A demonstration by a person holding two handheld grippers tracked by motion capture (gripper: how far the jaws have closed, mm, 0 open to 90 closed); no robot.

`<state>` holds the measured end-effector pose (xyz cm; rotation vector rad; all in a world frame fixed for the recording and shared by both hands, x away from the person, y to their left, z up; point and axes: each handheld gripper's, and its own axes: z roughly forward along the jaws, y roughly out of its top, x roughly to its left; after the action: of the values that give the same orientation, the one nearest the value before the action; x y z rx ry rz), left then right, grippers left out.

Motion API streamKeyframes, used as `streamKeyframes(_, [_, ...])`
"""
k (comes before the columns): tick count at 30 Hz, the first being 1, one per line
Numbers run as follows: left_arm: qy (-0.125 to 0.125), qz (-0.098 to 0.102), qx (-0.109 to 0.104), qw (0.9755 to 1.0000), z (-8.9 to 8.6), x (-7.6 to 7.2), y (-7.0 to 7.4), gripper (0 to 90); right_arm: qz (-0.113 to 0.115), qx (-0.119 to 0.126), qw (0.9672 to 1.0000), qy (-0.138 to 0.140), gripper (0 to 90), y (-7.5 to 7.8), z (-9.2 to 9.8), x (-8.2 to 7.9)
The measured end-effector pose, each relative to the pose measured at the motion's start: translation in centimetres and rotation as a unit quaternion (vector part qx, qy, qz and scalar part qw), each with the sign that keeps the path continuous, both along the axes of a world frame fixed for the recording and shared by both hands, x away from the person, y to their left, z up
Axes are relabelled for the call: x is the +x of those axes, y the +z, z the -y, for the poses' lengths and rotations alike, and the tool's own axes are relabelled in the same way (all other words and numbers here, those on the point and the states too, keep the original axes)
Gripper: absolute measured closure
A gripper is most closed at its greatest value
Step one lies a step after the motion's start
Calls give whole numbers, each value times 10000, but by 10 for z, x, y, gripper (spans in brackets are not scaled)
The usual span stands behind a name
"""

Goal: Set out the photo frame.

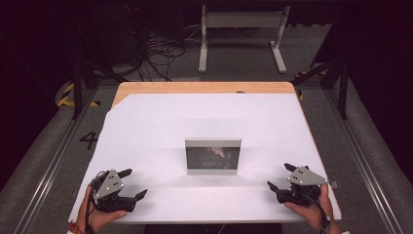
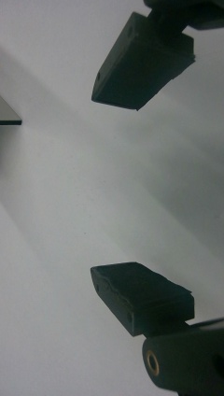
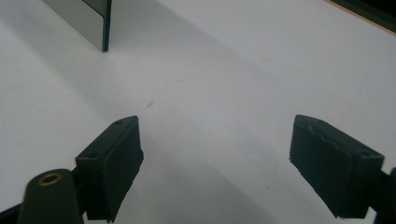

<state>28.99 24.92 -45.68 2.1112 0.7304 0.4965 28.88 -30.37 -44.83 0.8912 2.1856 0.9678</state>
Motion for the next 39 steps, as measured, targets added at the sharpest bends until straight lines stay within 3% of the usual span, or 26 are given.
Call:
streamKeyframes(8, [115,50,-96,9999,-5,-1,1,143,14,51,10000,-63,148,-2,4,0])
streamKeyframes(26, [93,75,-133,9998,-2,-2,1,123,95,3,9999,-42,140,-1,0,-1])
streamKeyframes(39, [114,50,-73,9999,-1,0,0,118,126,-8,9999,1,141,0,-4,-4])
